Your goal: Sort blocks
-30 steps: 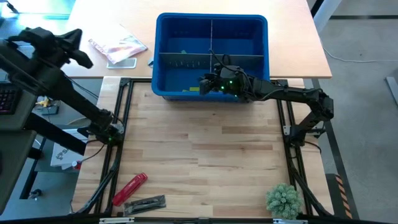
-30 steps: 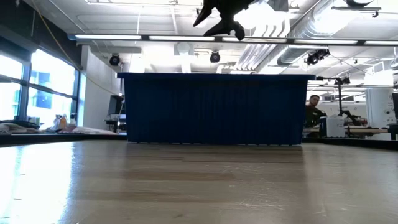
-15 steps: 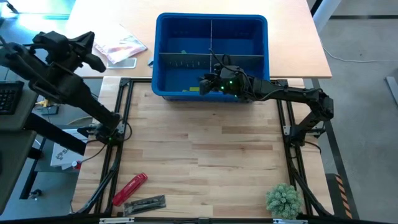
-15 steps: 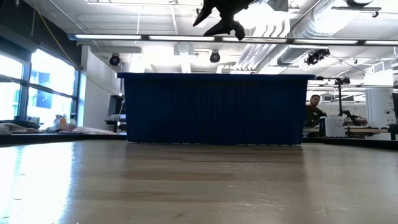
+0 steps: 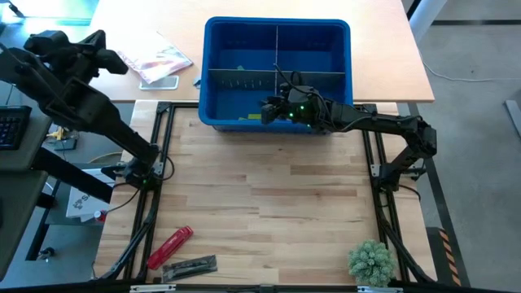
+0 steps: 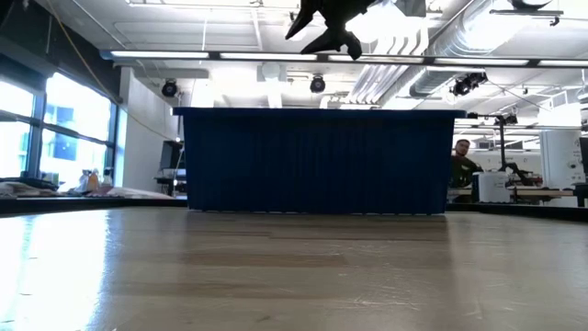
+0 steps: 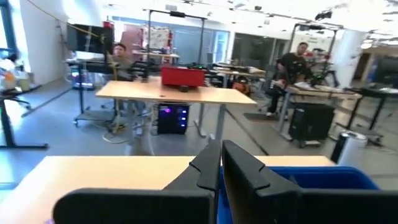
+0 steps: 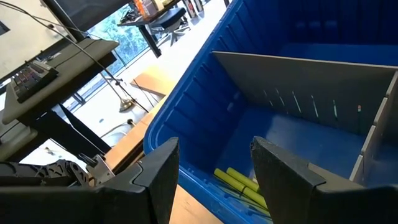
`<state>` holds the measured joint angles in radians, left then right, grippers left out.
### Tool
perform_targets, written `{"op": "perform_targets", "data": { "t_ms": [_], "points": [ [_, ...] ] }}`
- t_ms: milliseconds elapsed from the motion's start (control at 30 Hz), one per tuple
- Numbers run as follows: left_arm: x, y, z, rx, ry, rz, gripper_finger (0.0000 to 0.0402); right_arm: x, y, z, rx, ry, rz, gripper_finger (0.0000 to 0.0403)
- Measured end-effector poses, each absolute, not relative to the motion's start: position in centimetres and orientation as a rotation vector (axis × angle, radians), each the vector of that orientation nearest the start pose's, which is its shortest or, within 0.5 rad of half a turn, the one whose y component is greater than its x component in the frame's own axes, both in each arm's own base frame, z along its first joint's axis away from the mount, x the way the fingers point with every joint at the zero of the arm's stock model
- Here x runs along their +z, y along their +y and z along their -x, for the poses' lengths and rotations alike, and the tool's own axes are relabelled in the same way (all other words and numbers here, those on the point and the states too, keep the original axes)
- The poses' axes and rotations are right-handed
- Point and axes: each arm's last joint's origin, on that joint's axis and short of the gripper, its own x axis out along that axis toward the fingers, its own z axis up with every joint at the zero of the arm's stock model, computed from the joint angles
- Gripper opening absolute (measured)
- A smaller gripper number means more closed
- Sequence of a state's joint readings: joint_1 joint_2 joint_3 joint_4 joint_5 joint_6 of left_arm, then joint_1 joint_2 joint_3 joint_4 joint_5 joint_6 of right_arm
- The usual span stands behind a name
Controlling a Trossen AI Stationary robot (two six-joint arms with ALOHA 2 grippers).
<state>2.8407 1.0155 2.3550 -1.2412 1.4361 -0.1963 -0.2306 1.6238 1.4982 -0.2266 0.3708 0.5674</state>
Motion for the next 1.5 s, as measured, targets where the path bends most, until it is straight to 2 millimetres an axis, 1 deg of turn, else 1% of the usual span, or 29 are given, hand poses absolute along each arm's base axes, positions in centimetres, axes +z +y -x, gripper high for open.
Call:
{"op": "perform_targets", "data": {
  "t_ms": [33, 167, 233, 433, 633, 767, 900, 1033, 1200, 1367, 1433, 1500],
  "points": [
    [58.7, 1.2, -5.8, 1.394, -0.089, 0.083, 0.0, 36.3, -9.6, -36.1, -0.68, 0.179, -0.519, 0.0185],
    [59.1, 0.8, -7.0, 1.421, 0.03, -0.089, 0.0, 36.3, -9.6, -36.1, -0.679, 0.18, -0.519, 0.0185],
    [59.0, 0.6, -7.7, 1.46, 0.049, -0.127, 0.0, 36.3, -9.6, -36.1, -0.679, 0.18, -0.519, 0.0185],
    [59.4, 0.1, -8.6, 1.563, -0.035, -0.123, 0.0, 36.3, -9.5, -36.1, -0.674, 0.182, -0.521, 0.0185],
    [60.4, 0.0, -8.4, 1.689, -0.192, -0.128, 0.0, 36.3, -9.5, -36.1, -0.673, 0.189, -0.52, 0.0185],
    [60.4, -0.5, -8.3, 1.756, -0.231, -0.166, 0.0, 36.2, -9.5, -36.1, -0.675, 0.2, -0.519, 0.0185],
    [60.5, -1.8, -7.8, 1.732, -0.282, -0.186, 0.0, 36.2, -9.5, -36.1, -0.675, 0.199, -0.52, 0.0185],
    [60.4, -3.0, -7.0, 1.668, -0.352, -0.145, 0.0, 36.2, -9.5, -36.1, -0.673, 0.199, -0.52, 0.0185],
    [60.5, -4.7, -5.8, 1.483, -0.356, -0.148, 0.0, 36.1, -9.5, -36.1, -0.673, 0.202, -0.52, 0.0185],
    [61.5, -6.2, -3.7, 1.401, -0.507, -0.187, 0.0, 36.1, -9.5, -36.1, -0.673, 0.202, -0.52, 0.0185],
    [62.2, -6.6, -2.8, 1.307, -0.557, -0.219, 0.0, 36.1, -9.5, -36.1, -0.673, 0.203, -0.52, 0.0185],
    [62.7, -6.7, -2.0, 1.191, -0.573, -0.248, 0.0, 36.1, -9.5, -36.1, -0.673, 0.202, -0.52, 0.0185]
  ]
}}
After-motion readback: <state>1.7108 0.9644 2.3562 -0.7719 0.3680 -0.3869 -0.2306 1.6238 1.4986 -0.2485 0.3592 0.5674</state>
